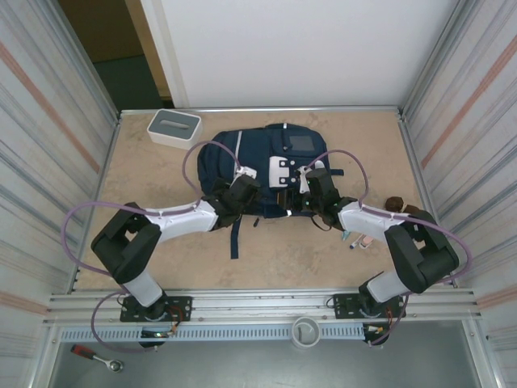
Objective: Pack books, pencil case, and school supplies into a backpack
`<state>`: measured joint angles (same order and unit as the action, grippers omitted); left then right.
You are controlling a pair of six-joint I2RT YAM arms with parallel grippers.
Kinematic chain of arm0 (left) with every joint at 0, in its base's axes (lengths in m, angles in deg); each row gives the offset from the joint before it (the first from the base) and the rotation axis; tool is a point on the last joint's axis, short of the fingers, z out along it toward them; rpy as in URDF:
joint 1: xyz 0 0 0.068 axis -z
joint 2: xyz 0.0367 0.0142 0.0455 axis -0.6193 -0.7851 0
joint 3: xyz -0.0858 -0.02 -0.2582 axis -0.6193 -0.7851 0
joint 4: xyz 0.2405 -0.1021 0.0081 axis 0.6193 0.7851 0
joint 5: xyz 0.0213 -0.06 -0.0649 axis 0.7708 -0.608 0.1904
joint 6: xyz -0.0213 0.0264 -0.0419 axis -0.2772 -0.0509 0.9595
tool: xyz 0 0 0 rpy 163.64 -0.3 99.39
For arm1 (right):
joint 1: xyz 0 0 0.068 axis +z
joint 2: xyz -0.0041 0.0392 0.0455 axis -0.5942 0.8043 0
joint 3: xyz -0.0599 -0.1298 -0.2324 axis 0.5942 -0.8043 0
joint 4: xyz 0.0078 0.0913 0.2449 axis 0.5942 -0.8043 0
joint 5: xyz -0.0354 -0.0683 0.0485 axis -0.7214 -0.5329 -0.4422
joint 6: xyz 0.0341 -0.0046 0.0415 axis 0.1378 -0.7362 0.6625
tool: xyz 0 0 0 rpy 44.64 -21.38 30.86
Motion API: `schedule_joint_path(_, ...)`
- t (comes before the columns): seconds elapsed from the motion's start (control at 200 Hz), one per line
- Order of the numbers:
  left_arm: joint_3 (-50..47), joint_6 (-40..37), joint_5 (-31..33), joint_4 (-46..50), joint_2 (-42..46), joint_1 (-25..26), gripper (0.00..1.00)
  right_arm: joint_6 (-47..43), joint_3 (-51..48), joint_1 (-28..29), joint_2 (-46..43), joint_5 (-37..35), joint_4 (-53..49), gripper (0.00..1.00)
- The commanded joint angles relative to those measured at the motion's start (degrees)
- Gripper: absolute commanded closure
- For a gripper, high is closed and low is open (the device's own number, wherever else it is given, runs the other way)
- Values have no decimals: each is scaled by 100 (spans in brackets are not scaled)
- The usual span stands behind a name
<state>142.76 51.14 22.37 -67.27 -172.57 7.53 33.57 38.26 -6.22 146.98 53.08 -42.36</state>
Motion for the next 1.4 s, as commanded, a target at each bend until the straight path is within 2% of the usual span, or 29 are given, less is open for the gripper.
schedule_joint_path(0.0,43,-26,403,-298,81,-150,5,-4,-125,-71,160,-55,-116,48)
schedule_joint_path(0.22,-389,180,30,-242,542,-349,17,-13,-119,-91,271,-44,-118,49)
schedule_joint_path(0.646,-1484,732,-937,-17,1830,-822,22,28,-106,-80,303,-15,-116,49)
schedule_joint_path(0.867,-1734,662,-1877,-183,2340,-847,22,-5,-96,-89,272,-42,-142,48)
schedule_joint_path(1.032,-1590,362,-2283,-249,2278,-892,29,13,-68,-81,335,29,-115,48)
schedule_joint_path(1.152,-1280,536,-2699,-103,1987,-1015,37,-7,-78,-88,313,3,-124,48)
schedule_joint_path(1.393,-812,911,-2230,112,1235,-1174,37,-32,-41,-95,283,23,-175,48)
